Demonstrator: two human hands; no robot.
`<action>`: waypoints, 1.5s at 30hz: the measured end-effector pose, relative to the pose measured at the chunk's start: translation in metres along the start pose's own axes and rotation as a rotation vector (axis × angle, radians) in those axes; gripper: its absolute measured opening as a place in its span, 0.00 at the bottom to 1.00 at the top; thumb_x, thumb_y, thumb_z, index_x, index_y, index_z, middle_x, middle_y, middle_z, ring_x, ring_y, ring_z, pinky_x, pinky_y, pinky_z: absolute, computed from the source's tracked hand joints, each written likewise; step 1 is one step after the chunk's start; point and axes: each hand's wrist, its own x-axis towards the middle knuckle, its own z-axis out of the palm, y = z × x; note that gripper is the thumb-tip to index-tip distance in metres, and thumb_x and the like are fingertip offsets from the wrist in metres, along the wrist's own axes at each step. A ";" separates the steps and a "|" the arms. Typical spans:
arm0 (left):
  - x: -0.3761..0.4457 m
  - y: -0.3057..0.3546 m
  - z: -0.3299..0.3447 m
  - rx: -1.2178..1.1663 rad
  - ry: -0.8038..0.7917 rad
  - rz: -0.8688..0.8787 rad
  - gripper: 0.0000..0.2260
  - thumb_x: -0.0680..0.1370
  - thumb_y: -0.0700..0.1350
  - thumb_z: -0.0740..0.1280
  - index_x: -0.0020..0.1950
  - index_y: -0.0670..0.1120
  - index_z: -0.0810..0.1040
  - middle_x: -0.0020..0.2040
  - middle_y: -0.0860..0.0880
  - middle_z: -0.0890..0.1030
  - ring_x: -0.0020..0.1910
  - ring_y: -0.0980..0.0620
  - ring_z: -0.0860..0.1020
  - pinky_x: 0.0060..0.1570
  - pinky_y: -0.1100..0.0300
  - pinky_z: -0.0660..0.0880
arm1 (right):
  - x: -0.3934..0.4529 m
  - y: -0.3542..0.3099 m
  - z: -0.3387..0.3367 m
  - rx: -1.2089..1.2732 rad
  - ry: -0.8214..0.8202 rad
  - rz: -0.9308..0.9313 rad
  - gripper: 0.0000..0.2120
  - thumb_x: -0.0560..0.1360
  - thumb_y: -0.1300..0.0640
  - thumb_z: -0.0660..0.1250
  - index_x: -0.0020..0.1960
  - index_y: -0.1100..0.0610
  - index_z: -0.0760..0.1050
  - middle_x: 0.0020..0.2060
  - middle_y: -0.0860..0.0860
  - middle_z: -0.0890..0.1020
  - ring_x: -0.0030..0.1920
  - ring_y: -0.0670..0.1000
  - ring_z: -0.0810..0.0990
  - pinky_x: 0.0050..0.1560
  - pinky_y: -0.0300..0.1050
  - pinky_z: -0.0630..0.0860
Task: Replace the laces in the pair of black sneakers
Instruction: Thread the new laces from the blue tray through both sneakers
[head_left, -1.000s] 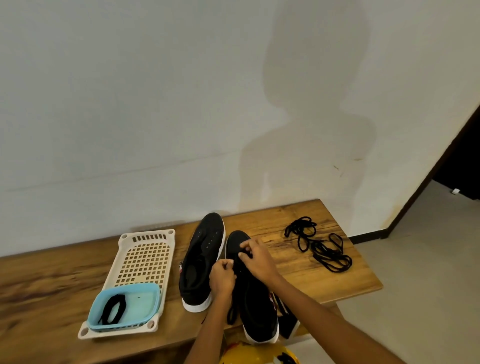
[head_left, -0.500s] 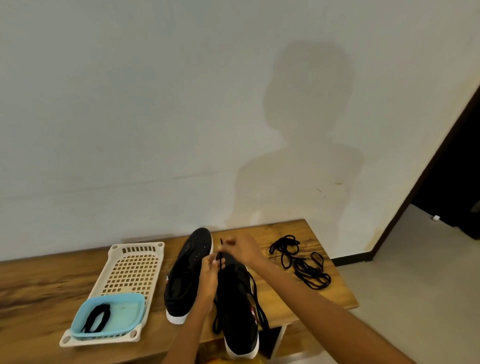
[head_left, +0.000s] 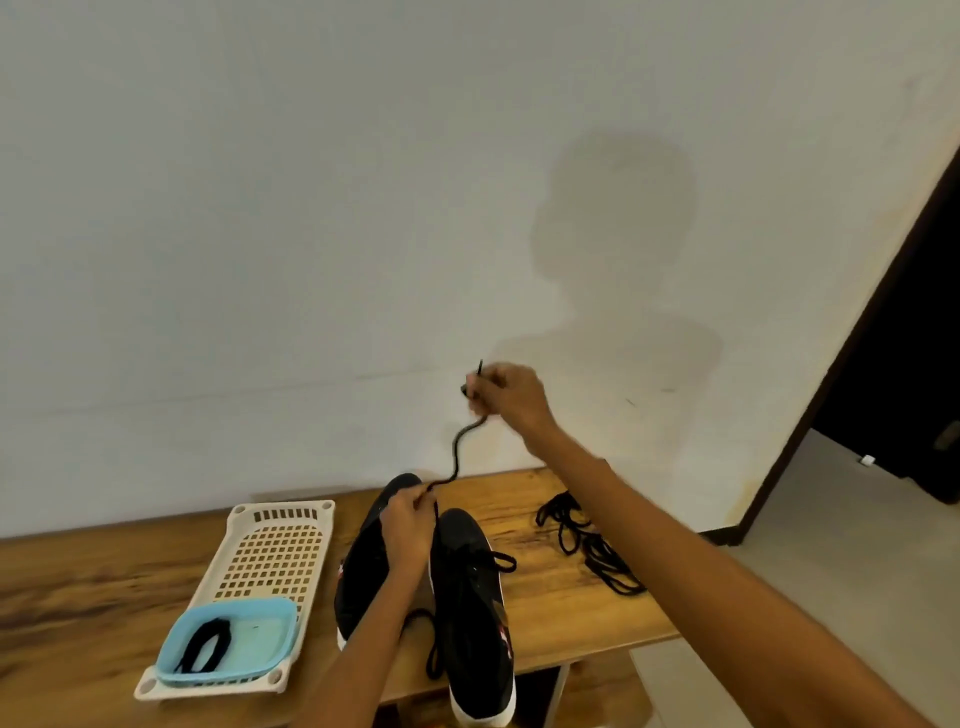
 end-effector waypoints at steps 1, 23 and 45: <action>0.005 0.011 -0.006 -0.048 0.025 0.021 0.08 0.77 0.39 0.66 0.45 0.36 0.82 0.40 0.39 0.82 0.39 0.42 0.79 0.38 0.59 0.71 | -0.007 0.018 0.003 -0.153 -0.072 0.048 0.05 0.75 0.61 0.68 0.45 0.62 0.81 0.38 0.59 0.84 0.29 0.44 0.79 0.43 0.44 0.81; -0.012 0.031 -0.033 -0.325 -0.138 -0.164 0.10 0.78 0.32 0.58 0.44 0.43 0.76 0.39 0.49 0.77 0.42 0.45 0.73 0.41 0.60 0.71 | -0.040 0.017 0.048 -0.144 -0.128 0.021 0.07 0.76 0.64 0.65 0.49 0.67 0.81 0.37 0.55 0.82 0.30 0.41 0.79 0.42 0.34 0.79; -0.034 -0.037 -0.003 0.039 -0.053 -0.081 0.07 0.77 0.42 0.66 0.51 0.43 0.83 0.40 0.47 0.83 0.36 0.57 0.77 0.31 0.73 0.67 | -0.099 0.158 0.088 -0.114 -0.140 0.338 0.06 0.77 0.59 0.66 0.53 0.57 0.80 0.46 0.52 0.83 0.46 0.50 0.82 0.47 0.40 0.80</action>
